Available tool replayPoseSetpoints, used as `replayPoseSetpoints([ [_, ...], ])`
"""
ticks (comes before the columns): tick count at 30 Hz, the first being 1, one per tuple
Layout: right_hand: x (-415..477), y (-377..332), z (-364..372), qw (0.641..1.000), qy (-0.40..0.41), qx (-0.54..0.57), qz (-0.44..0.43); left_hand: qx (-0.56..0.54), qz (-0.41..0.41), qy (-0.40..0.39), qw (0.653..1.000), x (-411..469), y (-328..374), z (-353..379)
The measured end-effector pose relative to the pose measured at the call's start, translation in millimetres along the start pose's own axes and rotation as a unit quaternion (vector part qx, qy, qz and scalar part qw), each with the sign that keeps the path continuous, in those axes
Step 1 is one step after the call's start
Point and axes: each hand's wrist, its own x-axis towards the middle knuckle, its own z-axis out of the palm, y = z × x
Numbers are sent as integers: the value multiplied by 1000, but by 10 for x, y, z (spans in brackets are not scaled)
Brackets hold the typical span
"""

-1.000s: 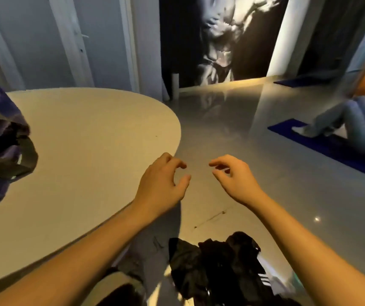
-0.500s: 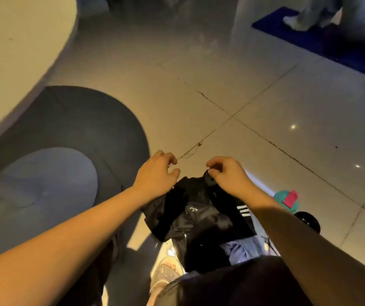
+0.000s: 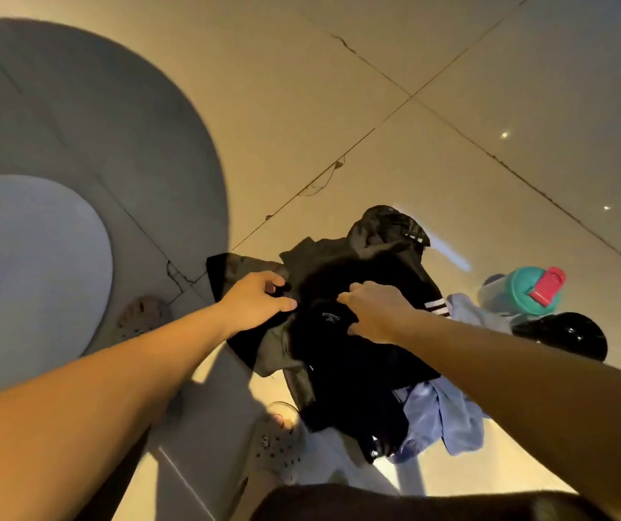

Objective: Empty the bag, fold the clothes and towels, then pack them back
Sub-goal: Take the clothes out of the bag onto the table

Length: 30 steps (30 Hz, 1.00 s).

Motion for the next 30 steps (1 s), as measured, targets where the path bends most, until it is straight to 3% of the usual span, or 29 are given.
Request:
replayPoseSetpoints([
  [3, 52, 54, -5, 986, 50, 156, 24, -68, -24, -29, 997, -3, -46, 24],
  [5, 89, 28, -172, 955, 71, 286, 44, -126, -41, -63, 989, -65, 32, 46],
  [7, 89, -85, -421, 908, 107, 402, 54, -215, -59, -104, 969, -111, 178, 40],
  [10, 53, -259, -799, 808, 170, 558, 80, -366, -57, -135, 919, -121, 401, -55],
  [13, 29, -300, -1093, 770, 241, 588, 56, -415, -30, -90, 905, -174, 599, -201],
  [15, -2, -210, -1184, 743, 280, 607, 27, -456, -35, -7, 889, -186, 682, -343],
  [17, 39, 17, -1096, 747, 296, 593, 63, -492, -59, 120, 860, -155, 696, -538],
  [19, 73, 321, -833, 818, 250, 498, 142, -491, -83, 261, 827, -114, 651, -741],
  [21, 73, 613, -438, 881, 127, 401, 216, -494, -87, 352, 790, -83, 576, -842],
  [22, 92, 742, -225, 892, 49, 379, 243, -499, -82, 366, 781, -71, 549, -837],
  [24, 106, 919, 40, 876, -27, 405, 260, -477, -68, 361, 798, -44, 500, -738],
  [28, 133, 878, 192, 822, -21, 519, 233, -396, -33, 285, 872, 13, 389, -525],
  [30, 147, 771, 178, 845, -17, 489, 214, -354, -4, 250, 901, 54, 310, -486],
])
